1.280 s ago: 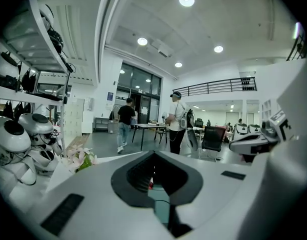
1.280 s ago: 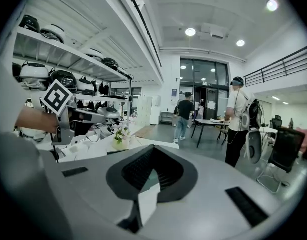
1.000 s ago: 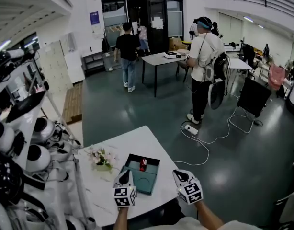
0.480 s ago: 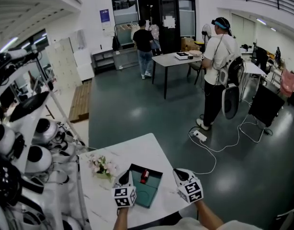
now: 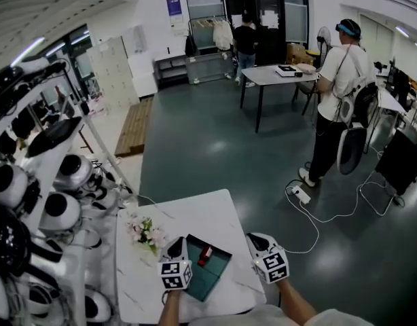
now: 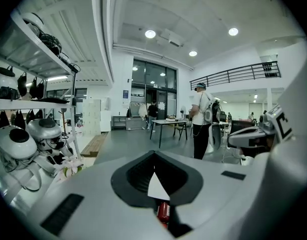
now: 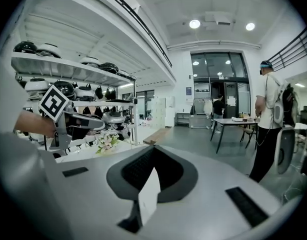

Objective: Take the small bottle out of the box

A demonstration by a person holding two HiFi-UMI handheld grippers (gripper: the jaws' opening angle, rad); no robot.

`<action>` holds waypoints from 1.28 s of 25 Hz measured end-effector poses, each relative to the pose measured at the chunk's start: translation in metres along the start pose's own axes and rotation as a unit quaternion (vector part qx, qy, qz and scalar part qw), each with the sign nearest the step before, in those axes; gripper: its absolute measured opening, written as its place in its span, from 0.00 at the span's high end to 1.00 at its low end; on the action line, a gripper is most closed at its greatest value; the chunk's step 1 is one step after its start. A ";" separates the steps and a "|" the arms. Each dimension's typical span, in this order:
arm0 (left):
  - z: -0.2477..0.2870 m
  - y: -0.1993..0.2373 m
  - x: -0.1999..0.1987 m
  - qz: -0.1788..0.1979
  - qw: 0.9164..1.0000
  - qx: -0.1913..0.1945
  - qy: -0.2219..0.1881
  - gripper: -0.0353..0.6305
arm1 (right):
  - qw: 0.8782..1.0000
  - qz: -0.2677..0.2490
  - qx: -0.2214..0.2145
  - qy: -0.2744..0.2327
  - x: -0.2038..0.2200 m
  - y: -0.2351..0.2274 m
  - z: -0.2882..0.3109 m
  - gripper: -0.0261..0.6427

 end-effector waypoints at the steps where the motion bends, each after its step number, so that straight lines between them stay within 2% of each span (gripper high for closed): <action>1: 0.006 0.001 -0.001 0.001 1.000 -0.006 0.001 0.92 | 1.000 0.000 -0.006 -0.001 0.000 -0.005 0.006 0.93; 11: 0.040 -0.008 0.000 0.016 0.999 -0.041 0.016 0.92 | 0.998 0.011 -0.054 0.007 0.012 -0.049 0.042 0.93; 16: 0.050 -0.009 0.007 0.026 0.998 -0.047 0.038 0.92 | 0.997 0.018 -0.069 0.014 0.015 -0.058 0.050 0.93; 24: 0.067 -0.008 0.012 0.031 0.998 -0.028 0.048 0.92 | 0.997 0.028 -0.071 0.026 0.028 -0.053 0.068 0.93; 32: 0.077 -0.010 0.043 0.048 0.996 0.008 0.074 0.92 | 0.996 0.047 -0.055 0.046 0.047 -0.037 0.079 0.93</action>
Point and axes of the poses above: the fingertips, and each gripper's own axes: z forward along the fingers, y to its left, x out of its underside, the point moved 1 cm from there along -z, backward along the fingers, and after that the axes turned 13 degrees about -x, right-handed, at the moved point
